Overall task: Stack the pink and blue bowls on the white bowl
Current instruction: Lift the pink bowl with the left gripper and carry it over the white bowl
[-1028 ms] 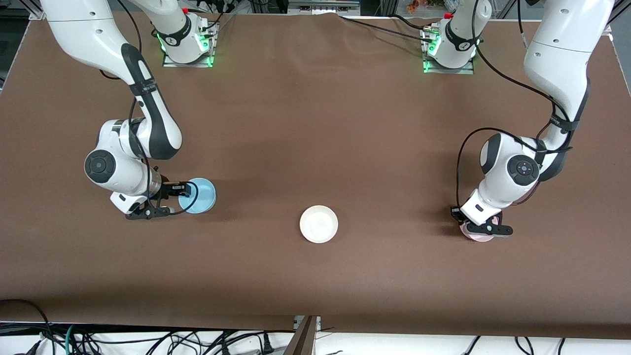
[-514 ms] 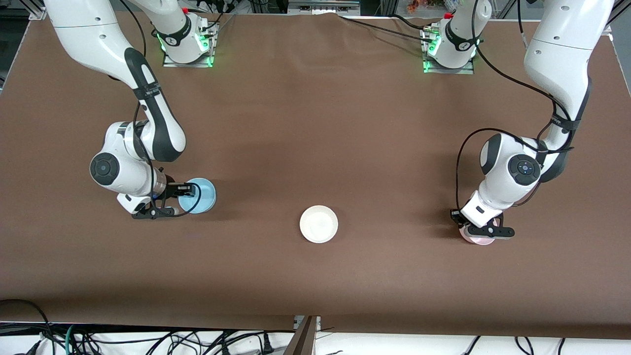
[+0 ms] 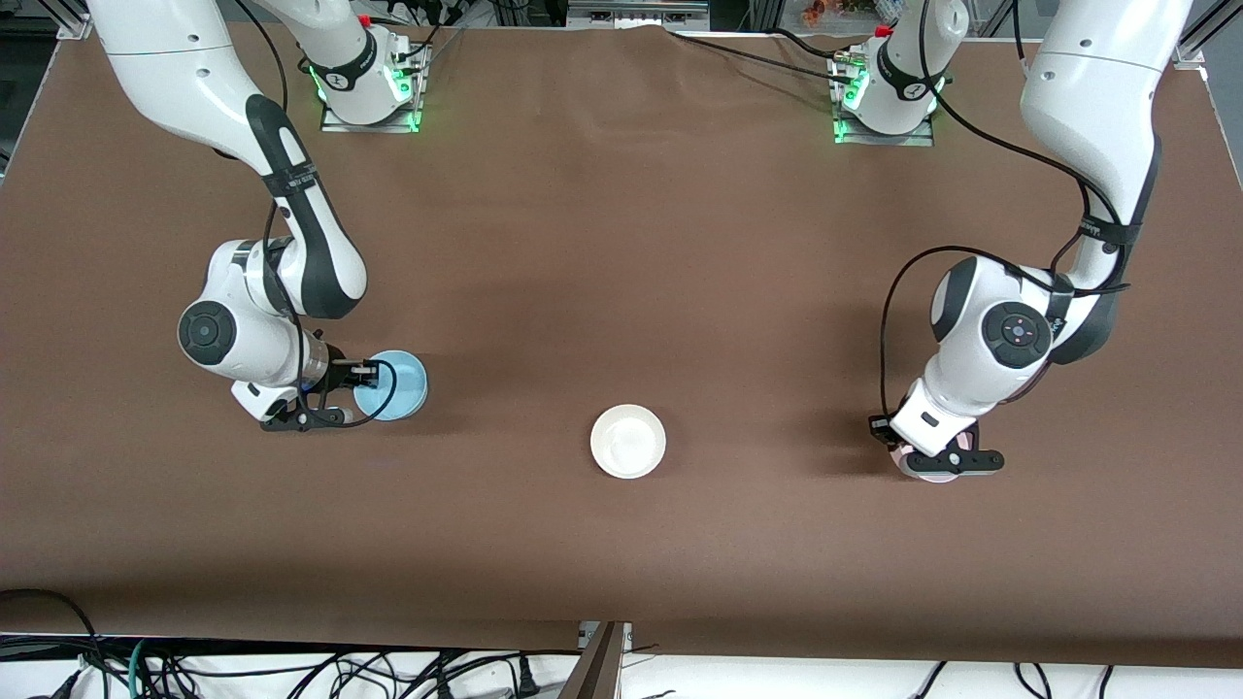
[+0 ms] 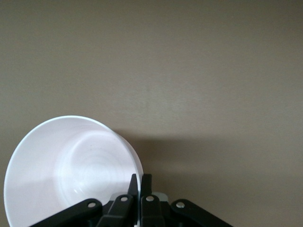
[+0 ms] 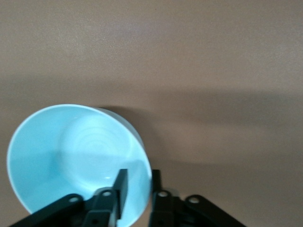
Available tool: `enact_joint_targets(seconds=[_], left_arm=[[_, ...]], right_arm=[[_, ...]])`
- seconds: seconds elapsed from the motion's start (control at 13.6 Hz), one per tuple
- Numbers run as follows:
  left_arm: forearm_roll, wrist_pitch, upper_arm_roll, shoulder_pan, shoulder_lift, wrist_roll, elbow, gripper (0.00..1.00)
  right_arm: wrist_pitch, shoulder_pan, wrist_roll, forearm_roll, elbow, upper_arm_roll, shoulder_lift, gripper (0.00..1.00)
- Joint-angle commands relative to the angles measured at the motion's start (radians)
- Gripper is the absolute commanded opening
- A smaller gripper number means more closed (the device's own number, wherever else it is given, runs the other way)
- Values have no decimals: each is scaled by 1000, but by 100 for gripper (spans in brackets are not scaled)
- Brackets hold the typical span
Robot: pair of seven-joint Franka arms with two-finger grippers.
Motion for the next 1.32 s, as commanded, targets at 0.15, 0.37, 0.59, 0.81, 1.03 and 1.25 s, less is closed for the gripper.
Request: enact_joint_targets(seconds=[0.15,0.37,0.59,0.81,1.03,1.25], left_arm=[[14,-125,7,-107,-12,-203,88,0],[12,-167,7,-178,-10,-314,118,0],[12,-177,9,-242,-6,-445,149,0],[14,-193,9,-296,7,-542,181,0],[14,-231,10,-350,51,-639,256,0],[15,-298,15,-405,135,-754,400,0]], right_arm=[[4,-13,-48,24,0,3,-5,0],[-34,-13,-50,24,39,-1,-27,0],[-195,-16,-44,24,147,-17,-66,0],[-372,-18,-50,22,272,-55,-88,0],[-534,-18,-39,21,400,-60,-100,0],[-697,-18,-42,19,500,-103,-117,0]])
